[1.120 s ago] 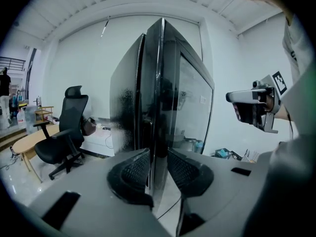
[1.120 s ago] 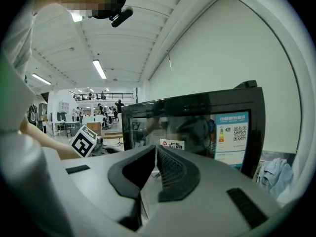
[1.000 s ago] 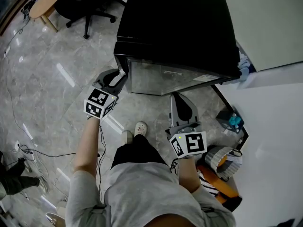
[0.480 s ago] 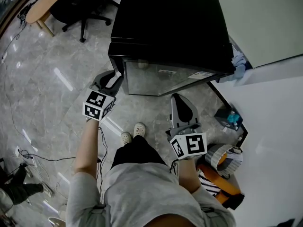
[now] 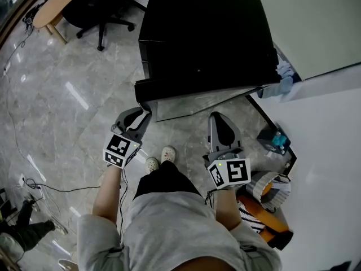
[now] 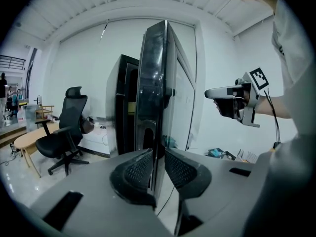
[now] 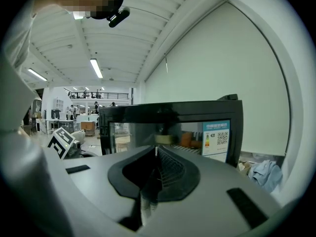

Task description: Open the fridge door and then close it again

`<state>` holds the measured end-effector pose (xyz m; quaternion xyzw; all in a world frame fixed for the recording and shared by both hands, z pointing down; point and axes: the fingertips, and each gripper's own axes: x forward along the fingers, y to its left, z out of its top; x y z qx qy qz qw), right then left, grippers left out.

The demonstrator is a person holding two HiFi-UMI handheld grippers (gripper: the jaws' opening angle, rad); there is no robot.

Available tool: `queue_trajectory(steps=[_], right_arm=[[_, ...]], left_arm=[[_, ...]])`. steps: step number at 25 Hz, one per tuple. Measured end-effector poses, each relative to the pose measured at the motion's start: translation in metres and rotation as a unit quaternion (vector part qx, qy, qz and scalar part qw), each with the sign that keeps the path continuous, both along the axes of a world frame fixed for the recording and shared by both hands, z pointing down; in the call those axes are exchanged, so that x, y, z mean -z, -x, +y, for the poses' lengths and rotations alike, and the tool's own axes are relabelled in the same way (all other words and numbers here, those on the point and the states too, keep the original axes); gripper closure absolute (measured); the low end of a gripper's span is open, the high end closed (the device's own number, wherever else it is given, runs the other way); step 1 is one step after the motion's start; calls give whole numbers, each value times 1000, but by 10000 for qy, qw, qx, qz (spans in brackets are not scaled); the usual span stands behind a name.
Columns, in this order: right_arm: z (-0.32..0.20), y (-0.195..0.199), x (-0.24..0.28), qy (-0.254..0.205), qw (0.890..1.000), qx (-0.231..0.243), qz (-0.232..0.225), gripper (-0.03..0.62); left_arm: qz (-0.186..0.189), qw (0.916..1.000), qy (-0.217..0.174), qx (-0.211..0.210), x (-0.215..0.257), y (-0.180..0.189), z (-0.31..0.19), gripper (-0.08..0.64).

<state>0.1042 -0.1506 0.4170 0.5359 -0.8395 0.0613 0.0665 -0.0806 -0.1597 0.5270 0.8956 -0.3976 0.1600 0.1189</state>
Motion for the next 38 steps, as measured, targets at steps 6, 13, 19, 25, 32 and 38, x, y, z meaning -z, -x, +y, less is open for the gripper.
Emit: queue_trajectory(steps=[6, 13, 19, 25, 32, 38], right_arm=[[22, -5, 7, -71, 9999, -135, -9, 566], [48, -13, 14, -143, 9993, -332, -22, 566], [68, -17, 19, -191, 9988, -448, -5, 566], [81, -19, 23, -228, 9982, -559, -34, 566], [86, -22, 24, -272, 9977, -624, -44, 566], [86, -19, 26, -272, 9979, -578, -49, 566]], left_arm=[[1, 10000, 32, -84, -2, -9, 36, 483], [-45, 9996, 29, -271, -3, -25, 71, 494], [-8, 9995, 30, -313, 0, -37, 91, 497], [9, 9991, 133, -399, -1, -47, 106, 497], [20, 9993, 151, -331, -3, -48, 106, 497], [57, 9997, 204, -133, -2, -42, 97, 497]])
